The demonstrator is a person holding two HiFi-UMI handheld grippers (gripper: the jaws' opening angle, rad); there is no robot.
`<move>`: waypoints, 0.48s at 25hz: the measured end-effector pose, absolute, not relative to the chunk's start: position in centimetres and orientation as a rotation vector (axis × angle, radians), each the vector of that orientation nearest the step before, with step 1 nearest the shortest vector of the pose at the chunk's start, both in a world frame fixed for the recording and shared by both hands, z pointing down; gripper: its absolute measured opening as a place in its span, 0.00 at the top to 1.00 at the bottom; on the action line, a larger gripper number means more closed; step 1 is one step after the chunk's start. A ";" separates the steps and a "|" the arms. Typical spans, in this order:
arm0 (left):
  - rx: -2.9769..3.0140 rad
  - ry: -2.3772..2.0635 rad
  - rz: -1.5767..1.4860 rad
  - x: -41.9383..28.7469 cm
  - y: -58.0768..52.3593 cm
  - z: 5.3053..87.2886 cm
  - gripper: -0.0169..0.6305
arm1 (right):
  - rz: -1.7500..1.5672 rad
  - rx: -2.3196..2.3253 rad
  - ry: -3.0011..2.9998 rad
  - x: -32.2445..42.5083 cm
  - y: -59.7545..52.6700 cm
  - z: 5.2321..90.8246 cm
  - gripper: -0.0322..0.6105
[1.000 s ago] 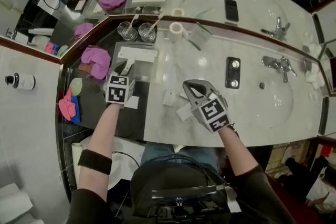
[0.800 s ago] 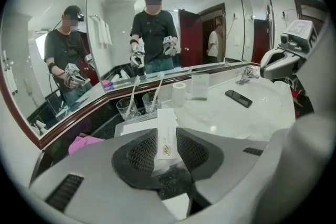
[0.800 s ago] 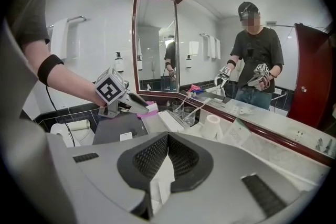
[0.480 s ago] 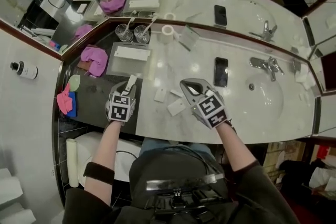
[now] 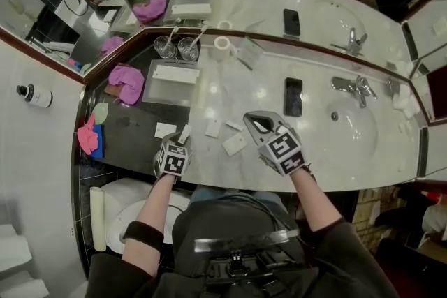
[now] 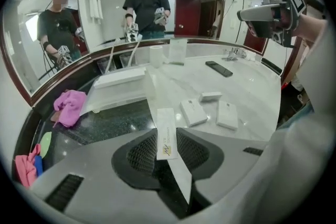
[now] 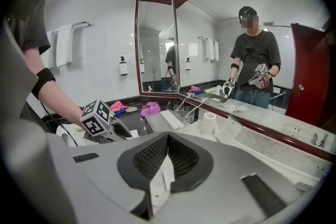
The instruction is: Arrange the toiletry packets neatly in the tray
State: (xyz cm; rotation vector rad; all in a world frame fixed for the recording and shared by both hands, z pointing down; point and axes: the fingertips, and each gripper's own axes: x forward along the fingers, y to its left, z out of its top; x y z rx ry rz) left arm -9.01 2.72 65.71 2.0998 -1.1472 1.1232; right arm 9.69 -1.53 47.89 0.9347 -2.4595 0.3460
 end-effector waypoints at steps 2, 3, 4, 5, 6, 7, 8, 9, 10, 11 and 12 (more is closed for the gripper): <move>2.099 -1.131 1.132 -8.8 2.9 66.7 0.80 | 0.352 0.938 -2.454 9.7 -1.5 48.1 0.93; 2.101 -1.122 1.135 -8.7 2.9 67.0 0.80 | 0.356 0.939 -2.451 9.8 -1.5 48.2 0.93; 2.097 -1.110 1.140 -8.5 2.9 67.4 0.80 | 0.361 0.941 -2.447 9.8 -1.4 48.3 0.93; 2.085 -1.096 1.148 -8.4 3.0 67.7 0.80 | 0.365 0.942 -2.443 9.8 -1.4 48.5 0.93; 2.071 -1.085 1.157 -8.4 3.2 68.1 0.80 | 0.368 0.944 -2.439 9.9 -1.3 48.6 0.93; 2.057 -1.078 1.163 -8.4 3.3 68.5 0.80 | 0.371 0.946 -2.434 9.9 -1.2 48.8 0.93; 2.046 -1.072 1.166 -8.5 3.4 69.0 0.80 | 0.373 0.947 -2.430 10.0 -1.2 48.9 0.93; 2.038 -1.067 1.166 -8.5 3.4 69.4 0.80 | 0.376 0.950 -2.426 10.1 -1.1 49.0 0.93; 2.034 -1.062 1.165 -8.4 3.4 69.8 0.80 | 0.380 0.952 -2.422 10.2 -1.1 49.1 0.93; 2.033 -1.056 1.161 -8.3 3.4 70.1 0.79 | 0.383 0.956 -2.417 10.3 -1.1 49.2 0.93; 2.034 -1.050 1.156 -8.1 3.4 70.3 0.79 | 0.385 0.960 -2.413 10.5 -1.2 49.3 0.93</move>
